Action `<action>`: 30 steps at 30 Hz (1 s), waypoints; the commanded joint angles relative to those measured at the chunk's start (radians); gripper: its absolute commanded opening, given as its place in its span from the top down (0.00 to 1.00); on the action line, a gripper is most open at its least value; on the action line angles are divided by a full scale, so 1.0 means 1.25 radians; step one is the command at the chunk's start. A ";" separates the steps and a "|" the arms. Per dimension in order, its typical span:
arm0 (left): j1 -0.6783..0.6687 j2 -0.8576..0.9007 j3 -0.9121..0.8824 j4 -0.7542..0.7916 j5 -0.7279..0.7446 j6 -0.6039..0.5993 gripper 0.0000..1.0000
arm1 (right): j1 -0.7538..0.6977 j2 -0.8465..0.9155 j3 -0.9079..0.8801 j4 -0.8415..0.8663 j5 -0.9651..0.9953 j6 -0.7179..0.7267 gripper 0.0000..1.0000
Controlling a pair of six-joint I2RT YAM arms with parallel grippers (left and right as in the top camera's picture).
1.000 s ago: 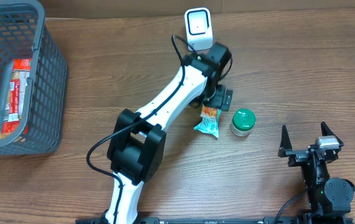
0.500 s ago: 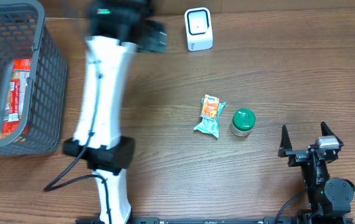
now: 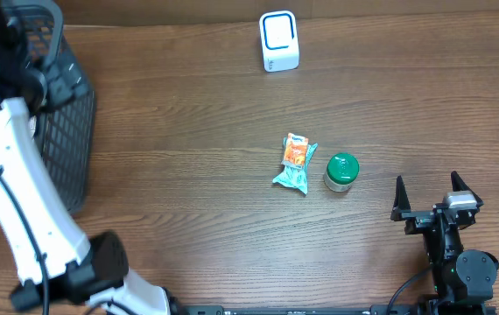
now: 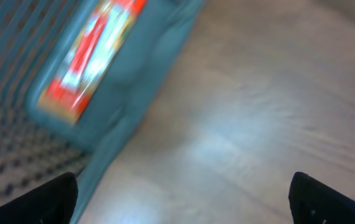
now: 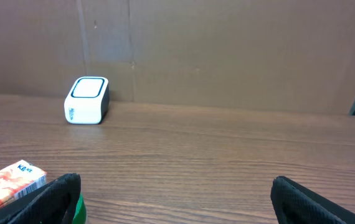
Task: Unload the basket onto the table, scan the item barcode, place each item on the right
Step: 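Reach the left gripper into the basket toward the red package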
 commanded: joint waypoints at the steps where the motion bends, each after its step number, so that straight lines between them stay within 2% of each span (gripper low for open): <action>1: 0.064 -0.090 -0.125 0.022 0.020 0.005 0.03 | -0.003 -0.008 -0.009 0.002 -0.001 -0.003 0.00; 4: 0.138 -0.117 -0.187 0.101 0.029 0.002 0.00 | -0.003 -0.008 -0.009 0.002 -0.001 -0.003 0.00; 11: 0.287 -0.074 -0.192 0.260 0.112 0.024 0.00 | -0.003 -0.008 -0.009 0.002 -0.001 -0.003 0.00; 17: 0.331 0.008 -0.192 0.348 0.106 0.176 0.00 | -0.003 -0.008 -0.009 0.002 -0.001 -0.003 0.00; 30: 0.344 0.236 -0.192 0.410 0.106 0.309 0.00 | -0.003 -0.008 -0.009 0.002 -0.001 -0.003 0.00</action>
